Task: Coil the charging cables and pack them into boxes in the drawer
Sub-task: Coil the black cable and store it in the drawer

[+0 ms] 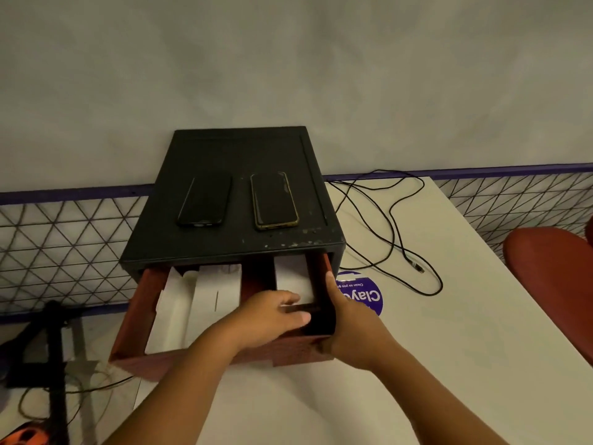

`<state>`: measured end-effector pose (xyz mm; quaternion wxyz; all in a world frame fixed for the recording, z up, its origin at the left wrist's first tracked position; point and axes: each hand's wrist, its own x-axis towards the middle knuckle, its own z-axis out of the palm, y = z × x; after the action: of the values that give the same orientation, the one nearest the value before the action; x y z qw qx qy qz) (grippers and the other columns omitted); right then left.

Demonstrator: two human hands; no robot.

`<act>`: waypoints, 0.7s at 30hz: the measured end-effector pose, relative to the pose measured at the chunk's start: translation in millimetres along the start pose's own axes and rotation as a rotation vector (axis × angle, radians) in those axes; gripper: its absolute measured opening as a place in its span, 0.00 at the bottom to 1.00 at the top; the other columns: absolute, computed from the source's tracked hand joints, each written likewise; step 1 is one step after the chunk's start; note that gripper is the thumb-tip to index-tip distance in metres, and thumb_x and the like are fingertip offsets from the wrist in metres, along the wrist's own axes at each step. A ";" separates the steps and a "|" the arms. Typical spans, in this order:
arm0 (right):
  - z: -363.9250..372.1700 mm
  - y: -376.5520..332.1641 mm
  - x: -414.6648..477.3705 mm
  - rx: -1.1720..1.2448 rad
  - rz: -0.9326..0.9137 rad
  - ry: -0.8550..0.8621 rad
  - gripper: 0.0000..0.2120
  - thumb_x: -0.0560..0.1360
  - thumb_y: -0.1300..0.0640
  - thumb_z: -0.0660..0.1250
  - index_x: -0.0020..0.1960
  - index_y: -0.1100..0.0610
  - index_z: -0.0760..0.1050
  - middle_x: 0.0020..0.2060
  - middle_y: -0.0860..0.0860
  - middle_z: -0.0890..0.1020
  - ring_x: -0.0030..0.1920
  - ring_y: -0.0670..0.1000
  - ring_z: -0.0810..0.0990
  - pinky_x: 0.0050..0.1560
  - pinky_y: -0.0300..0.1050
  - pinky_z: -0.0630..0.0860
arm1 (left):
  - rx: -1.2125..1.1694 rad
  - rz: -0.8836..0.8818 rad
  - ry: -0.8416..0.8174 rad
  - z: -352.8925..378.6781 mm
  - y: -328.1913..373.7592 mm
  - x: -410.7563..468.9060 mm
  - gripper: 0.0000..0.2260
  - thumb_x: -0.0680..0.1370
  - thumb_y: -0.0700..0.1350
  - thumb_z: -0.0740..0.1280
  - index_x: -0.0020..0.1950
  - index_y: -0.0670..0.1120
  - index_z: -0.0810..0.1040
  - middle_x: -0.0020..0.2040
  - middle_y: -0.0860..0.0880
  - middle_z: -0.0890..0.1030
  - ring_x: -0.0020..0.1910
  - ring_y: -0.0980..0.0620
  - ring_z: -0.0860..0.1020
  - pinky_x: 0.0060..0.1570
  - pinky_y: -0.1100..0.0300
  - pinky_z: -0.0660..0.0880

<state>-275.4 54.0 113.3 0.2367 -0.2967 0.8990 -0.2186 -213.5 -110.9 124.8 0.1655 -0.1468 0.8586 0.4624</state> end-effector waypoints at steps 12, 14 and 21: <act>2.4 11.3 40.9 0.257 0.043 0.268 0.36 0.70 0.49 0.72 0.71 0.46 0.56 0.60 0.45 0.76 0.60 0.49 0.76 0.55 0.46 0.76 | 0.552 0.069 0.365 -6.2 -9.9 16.3 0.07 0.80 0.49 0.59 0.49 0.55 0.77 0.43 0.52 0.80 0.42 0.52 0.76 0.39 0.59 0.70; -0.5 25.4 38.6 0.396 0.000 0.253 0.32 0.71 0.43 0.68 0.71 0.45 0.59 0.59 0.43 0.75 0.61 0.47 0.75 0.57 0.46 0.75 | 0.552 0.099 0.387 -6.2 -15.5 20.1 0.08 0.80 0.48 0.59 0.47 0.54 0.77 0.42 0.53 0.80 0.42 0.53 0.76 0.37 0.61 0.68; -3.2 141.8 65.0 0.101 0.332 0.229 0.33 0.77 0.39 0.56 0.76 0.52 0.51 0.75 0.55 0.55 0.74 0.59 0.53 0.70 0.56 0.59 | 0.564 0.152 0.467 2.2 -14.9 18.5 0.09 0.81 0.48 0.57 0.50 0.53 0.76 0.45 0.56 0.78 0.44 0.55 0.74 0.42 0.61 0.63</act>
<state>-384.4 116.7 20.9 0.1802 -0.1056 0.9444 -0.2538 -223.9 -118.7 104.8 -0.0359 -0.1328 0.9753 0.1726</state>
